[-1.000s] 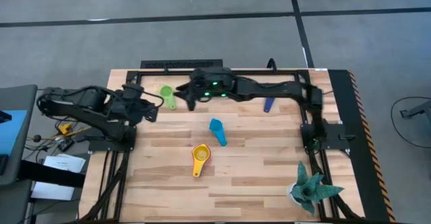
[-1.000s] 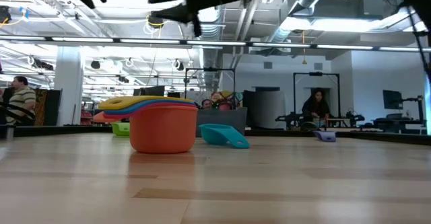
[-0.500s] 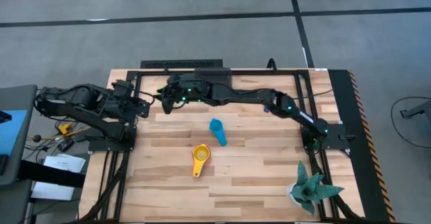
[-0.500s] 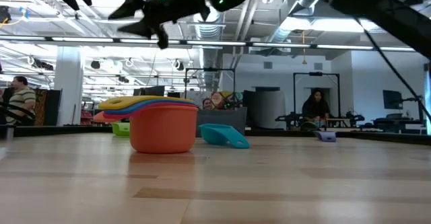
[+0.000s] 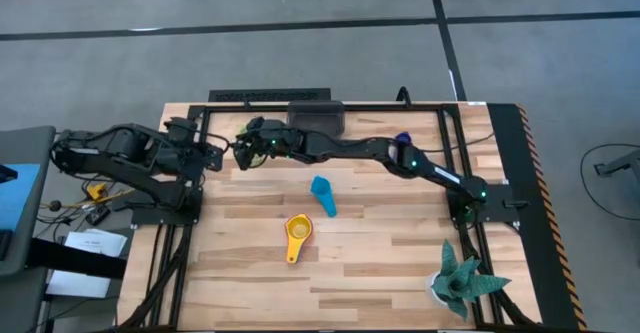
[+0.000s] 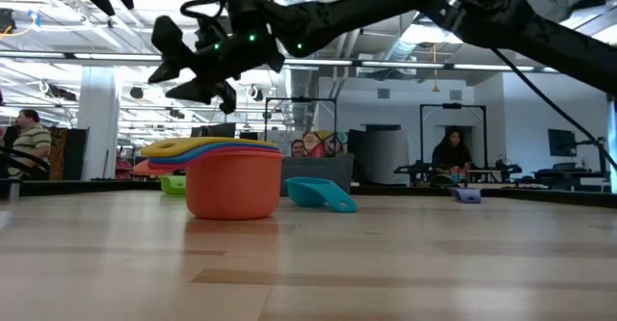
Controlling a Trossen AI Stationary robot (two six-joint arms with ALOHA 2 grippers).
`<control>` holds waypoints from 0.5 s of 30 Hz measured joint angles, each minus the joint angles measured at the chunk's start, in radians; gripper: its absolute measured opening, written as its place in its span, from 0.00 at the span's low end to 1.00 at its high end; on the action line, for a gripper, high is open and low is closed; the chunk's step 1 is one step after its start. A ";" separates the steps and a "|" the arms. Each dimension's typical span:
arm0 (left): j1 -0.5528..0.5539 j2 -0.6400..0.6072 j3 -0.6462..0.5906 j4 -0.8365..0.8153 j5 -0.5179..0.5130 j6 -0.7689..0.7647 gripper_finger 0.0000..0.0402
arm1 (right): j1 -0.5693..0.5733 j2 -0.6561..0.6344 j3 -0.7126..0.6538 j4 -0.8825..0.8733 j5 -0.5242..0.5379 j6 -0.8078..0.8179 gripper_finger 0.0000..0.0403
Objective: Nest measuring cups in basket
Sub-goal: Stack the green measuring cup on top of the yellow measuring cup
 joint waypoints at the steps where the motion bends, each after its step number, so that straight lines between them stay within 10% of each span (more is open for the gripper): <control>1: 0.004 0.000 0.000 0.000 -0.001 0.000 0.41 | -0.004 0.011 0.004 0.020 0.007 0.002 0.53; 15: 0.037 0.001 0.000 0.000 -0.004 0.016 0.41 | -0.044 0.045 0.000 -0.207 0.037 0.127 0.61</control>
